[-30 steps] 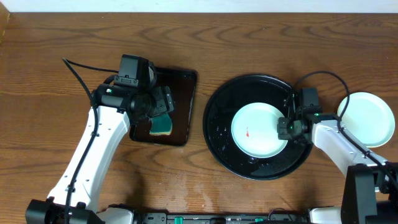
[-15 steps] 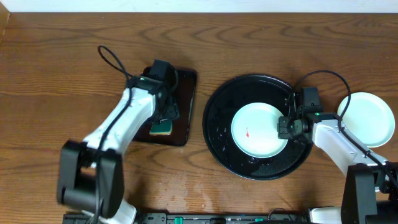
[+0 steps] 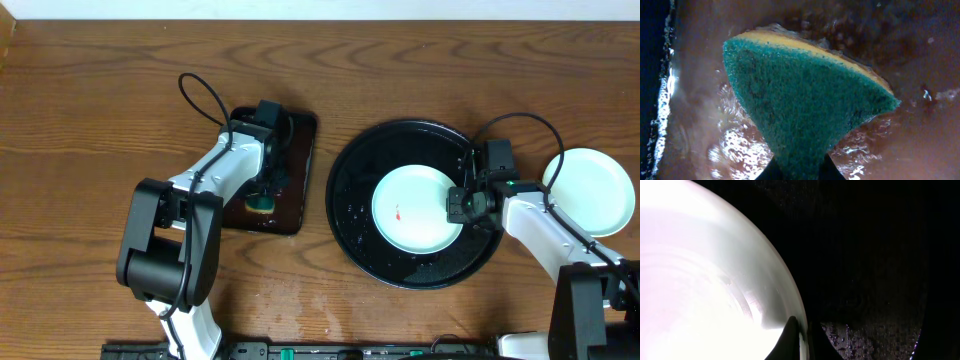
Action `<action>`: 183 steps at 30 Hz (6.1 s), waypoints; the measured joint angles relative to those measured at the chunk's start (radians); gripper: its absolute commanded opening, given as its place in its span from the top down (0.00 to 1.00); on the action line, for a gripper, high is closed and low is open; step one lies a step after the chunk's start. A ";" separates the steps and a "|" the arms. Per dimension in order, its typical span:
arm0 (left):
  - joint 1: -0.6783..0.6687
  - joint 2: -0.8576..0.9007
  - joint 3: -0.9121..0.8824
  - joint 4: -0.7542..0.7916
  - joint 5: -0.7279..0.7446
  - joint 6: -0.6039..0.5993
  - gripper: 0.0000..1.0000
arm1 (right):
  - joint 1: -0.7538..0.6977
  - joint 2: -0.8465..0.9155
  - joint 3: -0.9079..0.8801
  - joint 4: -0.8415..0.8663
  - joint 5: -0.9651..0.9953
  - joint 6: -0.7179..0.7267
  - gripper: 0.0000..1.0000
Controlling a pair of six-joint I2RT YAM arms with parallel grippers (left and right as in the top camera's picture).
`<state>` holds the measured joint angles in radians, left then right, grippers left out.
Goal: Clean dirty plates on tray and stack at the side
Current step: 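Grasp the sponge with the left gripper and lift it over the plate, then scrub the mint plate with the sponge while the right gripper holds its rim, then return the sponge to the small black tray with the left gripper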
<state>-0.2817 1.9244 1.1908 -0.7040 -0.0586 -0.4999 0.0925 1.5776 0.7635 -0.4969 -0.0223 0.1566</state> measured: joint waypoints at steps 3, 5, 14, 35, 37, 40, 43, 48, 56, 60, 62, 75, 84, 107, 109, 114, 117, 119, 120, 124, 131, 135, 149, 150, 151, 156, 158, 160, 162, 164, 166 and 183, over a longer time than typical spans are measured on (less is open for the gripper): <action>0.001 -0.002 0.002 -0.019 0.011 0.003 0.92 | 0.000 0.000 0.000 0.000 0.000 0.000 0.99; 0.002 -0.005 0.006 -0.046 0.031 0.005 0.93 | 0.000 0.000 0.000 0.000 0.000 0.000 0.99; 0.000 -0.115 0.007 -0.063 0.119 0.037 0.92 | 0.000 0.000 0.000 0.000 0.000 0.000 0.99; -0.275 -0.147 0.137 0.086 0.365 0.031 0.93 | -0.005 0.003 0.000 0.010 -0.031 -0.001 0.99; -0.341 -0.132 0.137 0.140 0.378 0.005 0.93 | -0.005 0.003 0.000 0.011 -0.036 -0.001 0.99; -0.440 -0.084 0.137 0.234 0.396 -0.034 0.92 | -0.005 0.004 0.000 0.013 -0.042 -0.001 0.99; -0.513 -0.024 0.138 0.304 0.402 -0.058 0.92 | -0.005 0.005 0.000 0.013 -0.048 -0.001 0.99; -0.575 0.089 0.138 0.353 0.409 -0.108 0.92 | -0.005 0.006 0.000 0.014 -0.063 -0.001 0.99; -0.549 0.148 0.183 0.233 0.391 -0.138 0.93 | -0.005 0.006 0.000 0.009 -0.083 0.000 0.99; -0.486 0.145 0.216 0.102 0.281 -0.154 0.93 | -0.005 0.006 0.000 0.002 -0.098 0.000 0.99; -0.457 0.145 0.230 0.056 0.227 -0.153 0.92 | -0.004 0.006 0.000 -0.004 -0.113 0.000 0.99; -0.469 0.158 0.231 0.179 0.225 -0.122 0.92 | 0.000 0.011 -0.001 -0.006 -0.162 0.003 0.99; -0.500 0.203 0.235 0.316 0.481 -0.160 0.92 | 0.000 0.011 -0.001 -0.006 -0.162 0.004 0.99; -0.399 0.193 0.308 -0.029 0.255 -0.163 0.92 | 0.003 0.013 -0.001 -0.004 -0.178 0.007 0.99; -0.401 0.194 0.312 -0.032 0.246 -0.164 0.92 | 0.004 0.016 -0.001 -0.002 -0.187 0.011 0.99; -0.400 0.195 0.300 0.026 0.286 -0.177 0.92 | 0.004 0.017 -0.001 -0.002 -0.188 0.015 0.99; -0.401 0.203 0.293 0.126 0.358 -0.180 0.92 | 0.004 0.017 -0.001 -0.002 -0.188 0.015 0.99; -0.411 0.214 0.291 0.191 0.410 -0.181 0.91 | 0.004 0.017 -0.001 -0.002 -0.188 0.015 0.99; -0.416 0.219 0.291 0.211 0.427 -0.182 0.91 | 0.004 0.017 -0.001 -0.002 -0.188 0.015 0.99; -0.462 0.235 0.291 0.267 0.491 -0.182 0.91 | 0.004 0.017 -0.001 -0.002 -0.188 0.015 0.99; -0.511 0.247 0.292 0.217 0.629 -0.174 0.91 | 0.004 0.017 -0.001 -0.001 -0.188 0.015 0.99; -0.510 0.247 0.292 0.149 0.672 -0.145 0.91 | 0.004 0.017 -0.001 -0.001 -0.188 0.015 0.99; -0.415 0.190 0.324 -0.072 0.235 -0.106 0.93 | 0.004 0.017 -0.001 -0.001 -0.189 0.015 0.99; -0.413 0.182 0.327 -0.078 0.212 -0.106 0.92 | 0.004 0.017 -0.001 -0.002 -0.193 0.016 0.99; -0.416 0.170 0.330 -0.084 0.185 -0.105 0.93 | 0.005 0.018 -0.001 -0.002 -0.196 0.016 0.99; -0.405 0.042 0.329 -0.129 0.038 -0.094 0.92 | 0.005 0.018 -0.001 -0.005 -0.198 0.018 0.99; -0.389 -0.028 0.329 -0.145 0.001 -0.086 0.92 | 0.005 0.018 -0.001 -0.006 -0.198 0.018 0.99; -0.380 -0.107 0.329 -0.169 -0.026 -0.075 0.92 | 0.005 0.018 -0.001 -0.006 -0.198 0.018 0.99; -0.379 -0.179 0.329 -0.194 -0.041 -0.063 0.92 | 0.005 0.018 -0.001 -0.005 -0.198 0.018 0.99; -0.375 -0.233 0.329 -0.224 -0.057 -0.051 0.92 | 0.005 0.018 -0.001 -0.005 -0.198 0.018 0.99; -0.359 -0.269 0.330 -0.255 -0.084 -0.045 0.92 | 0.005 0.018 -0.001 -0.005 -0.198 0.018 0.99; -0.076 -0.113 0.112 -0.156 -0.111 -0.016 0.86 | 0.005 0.019 -0.001 -0.003 -0.197 0.018 0.99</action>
<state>-0.3580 1.8114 1.3029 -0.8604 -0.1696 -0.5163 0.0975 1.5963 0.7628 -0.4999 -0.2195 0.1745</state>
